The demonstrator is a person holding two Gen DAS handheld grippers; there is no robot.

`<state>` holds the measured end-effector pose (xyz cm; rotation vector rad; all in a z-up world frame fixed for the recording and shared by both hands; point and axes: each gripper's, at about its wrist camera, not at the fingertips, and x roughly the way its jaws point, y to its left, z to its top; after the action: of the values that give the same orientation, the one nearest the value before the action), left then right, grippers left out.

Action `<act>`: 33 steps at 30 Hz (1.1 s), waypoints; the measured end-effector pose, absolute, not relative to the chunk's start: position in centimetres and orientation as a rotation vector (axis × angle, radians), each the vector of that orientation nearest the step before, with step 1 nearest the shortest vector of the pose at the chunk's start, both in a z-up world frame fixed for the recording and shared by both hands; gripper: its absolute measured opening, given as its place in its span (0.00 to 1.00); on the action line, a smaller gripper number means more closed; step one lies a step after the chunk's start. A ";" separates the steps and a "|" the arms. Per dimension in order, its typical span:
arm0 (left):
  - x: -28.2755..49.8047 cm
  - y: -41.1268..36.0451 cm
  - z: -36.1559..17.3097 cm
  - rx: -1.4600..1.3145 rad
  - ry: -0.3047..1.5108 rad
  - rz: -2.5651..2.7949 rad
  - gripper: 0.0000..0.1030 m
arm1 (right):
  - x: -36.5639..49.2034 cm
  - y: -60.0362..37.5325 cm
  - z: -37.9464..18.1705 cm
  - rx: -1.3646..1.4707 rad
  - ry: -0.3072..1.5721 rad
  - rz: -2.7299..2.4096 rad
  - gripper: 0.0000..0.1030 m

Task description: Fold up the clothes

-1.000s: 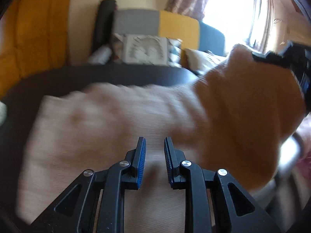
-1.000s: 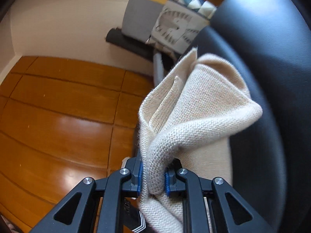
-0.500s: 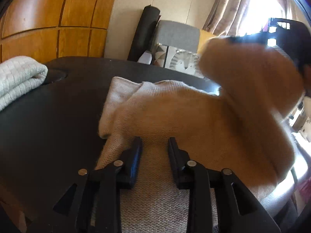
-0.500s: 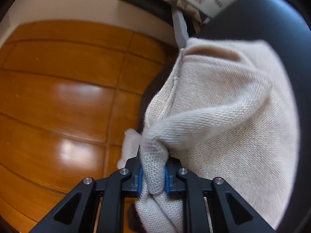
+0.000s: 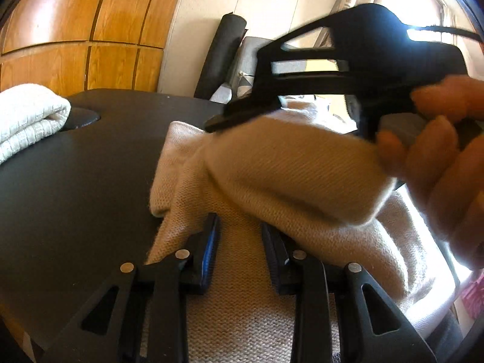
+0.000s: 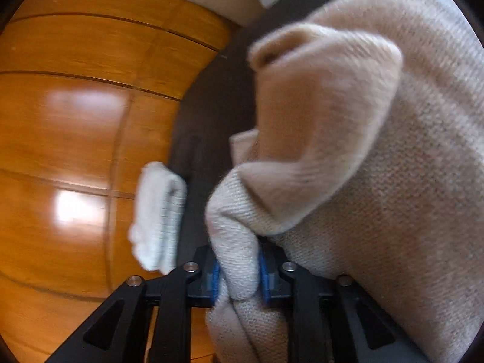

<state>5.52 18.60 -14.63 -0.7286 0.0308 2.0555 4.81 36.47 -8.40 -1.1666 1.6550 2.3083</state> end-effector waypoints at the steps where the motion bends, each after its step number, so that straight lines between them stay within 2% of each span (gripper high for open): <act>1: 5.6 18.5 -14.6 -0.729 0.027 2.053 0.31 | 4.7 36.5 -8.6 -1.188 1.646 2.299 0.27; 5: 5.7 18.2 -14.7 -0.734 0.007 2.043 0.31 | 3.3 35.5 -6.7 -1.351 1.328 2.403 0.28; 8: 5.3 17.7 -14.6 -0.756 -0.031 2.019 0.31 | 3.8 34.3 -3.1 -1.317 1.109 2.563 0.28; 12: 4.1 16.3 -14.3 -0.840 -0.133 1.959 0.31 | 6.0 34.4 0.6 -1.194 1.086 2.721 0.28; 16: 3.6 14.3 -13.9 -0.887 -0.196 1.937 0.31 | 8.3 35.2 2.1 -1.092 0.957 2.755 0.28; 21: 2.8 12.2 -13.5 -0.959 -0.256 1.915 0.31 | 10.6 34.5 -0.6 -1.218 0.684 2.659 0.28; 27: 2.3 9.5 -12.2 -0.955 -0.226 1.988 0.32 | 10.9 31.6 -4.2 -1.378 0.662 2.701 0.28; 33: 1.1 6.3 -11.0 -0.944 -0.273 2.122 0.32 | 11.3 26.0 -6.1 -1.573 0.347 2.848 0.28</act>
<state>1.08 6.31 -10.99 -0.9441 -0.2727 2.1223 11.34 25.97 -6.13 -1.5733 0.3469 2.8479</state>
